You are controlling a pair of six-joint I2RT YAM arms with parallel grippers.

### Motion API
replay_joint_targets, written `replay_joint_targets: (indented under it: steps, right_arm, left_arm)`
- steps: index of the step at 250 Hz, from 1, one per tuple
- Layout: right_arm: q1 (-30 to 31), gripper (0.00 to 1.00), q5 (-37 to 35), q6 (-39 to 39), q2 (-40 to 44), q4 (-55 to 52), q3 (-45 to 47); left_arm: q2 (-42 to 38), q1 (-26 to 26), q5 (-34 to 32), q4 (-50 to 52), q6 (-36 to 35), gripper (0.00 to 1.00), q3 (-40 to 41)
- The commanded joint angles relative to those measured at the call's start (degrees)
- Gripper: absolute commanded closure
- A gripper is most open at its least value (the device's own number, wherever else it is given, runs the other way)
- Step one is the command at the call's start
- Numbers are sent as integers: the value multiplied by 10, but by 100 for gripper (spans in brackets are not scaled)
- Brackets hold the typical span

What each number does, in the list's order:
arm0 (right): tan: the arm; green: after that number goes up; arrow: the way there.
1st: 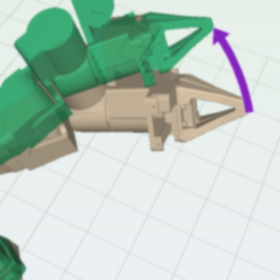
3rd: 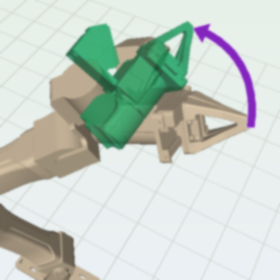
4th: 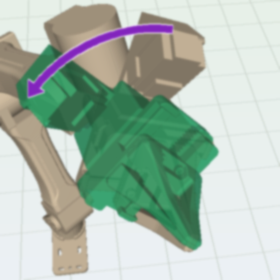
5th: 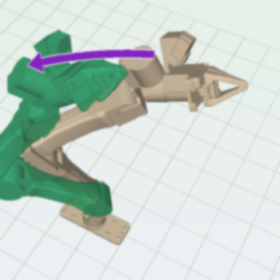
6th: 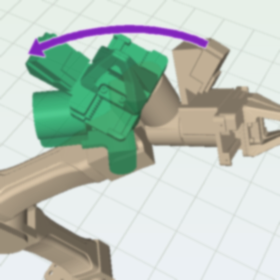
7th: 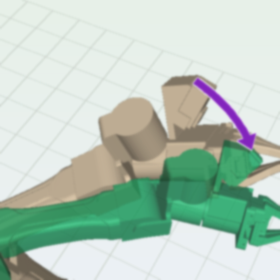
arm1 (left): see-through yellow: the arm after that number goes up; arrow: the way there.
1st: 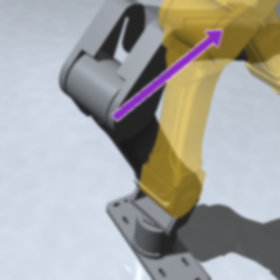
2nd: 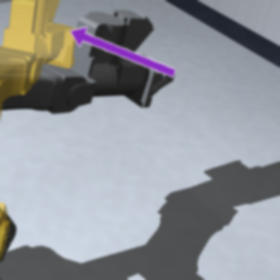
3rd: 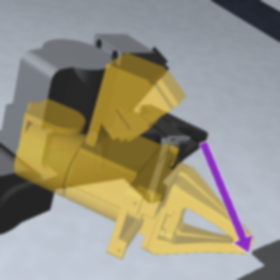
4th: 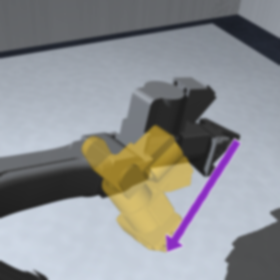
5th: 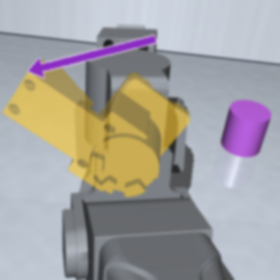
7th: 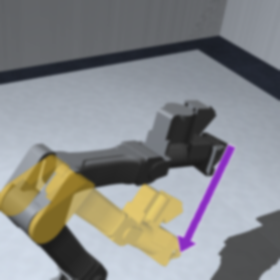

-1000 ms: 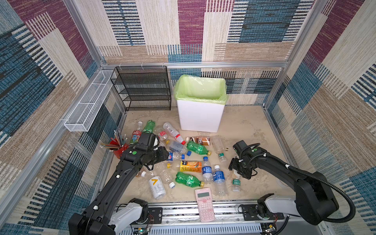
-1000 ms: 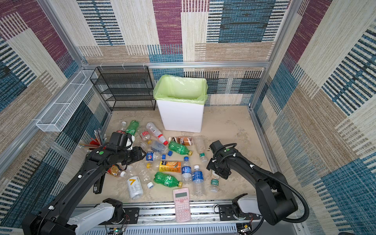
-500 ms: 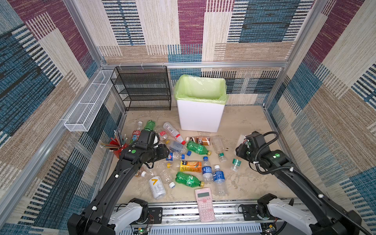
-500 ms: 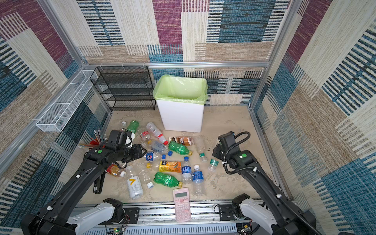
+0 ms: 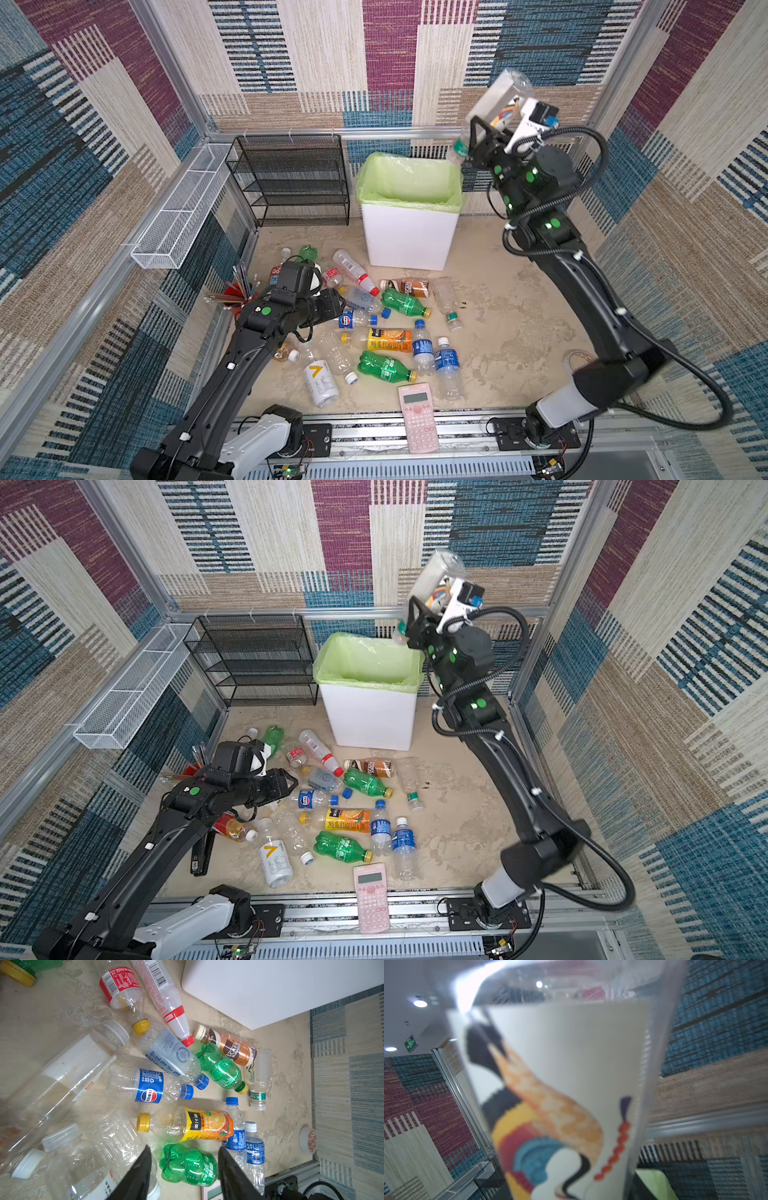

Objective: Throw the plastic bottles in the bin
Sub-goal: Throw the plastic bottle into the trash bin.

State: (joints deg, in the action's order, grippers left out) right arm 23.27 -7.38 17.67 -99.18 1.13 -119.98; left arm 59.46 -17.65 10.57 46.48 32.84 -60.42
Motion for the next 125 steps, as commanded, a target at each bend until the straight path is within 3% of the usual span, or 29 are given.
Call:
replay_joint_targets:
  steps: [1, 8, 17, 23, 44, 74, 104, 125]
  right_arm:
    - [0, 20, 25, -24, -163, -149, -302]
    - [2, 15, 24, -20, -203, -190, -388]
    - [4, 0, 25, -26, -240, -226, -476]
    - [7, 1, 21, -31, -253, -237, -508]
    - [9, 1, 13, -49, -177, -196, -384]
    - [9, 1, 5, -71, -15, -6, -89]
    - [9, 1, -15, -80, 27, -69, -81]
    - [9, 5, -15, -68, 92, -79, 6]
  left_arm:
    - [-11, -1, -19, 7, 9, 47, -6]
    - [-14, -1, -20, 7, 10, 47, -5]
    - [-18, -1, -25, 10, 9, 47, -3]
    - [-22, -1, -27, 10, 10, 47, -1]
    - [-31, -1, -36, 5, 15, 47, 15]
    - [-29, -1, -35, 0, 19, 47, 27]
    - [-23, -1, -33, 0, 19, 47, 25]
    - [-22, -1, -34, -3, 17, 47, 27]
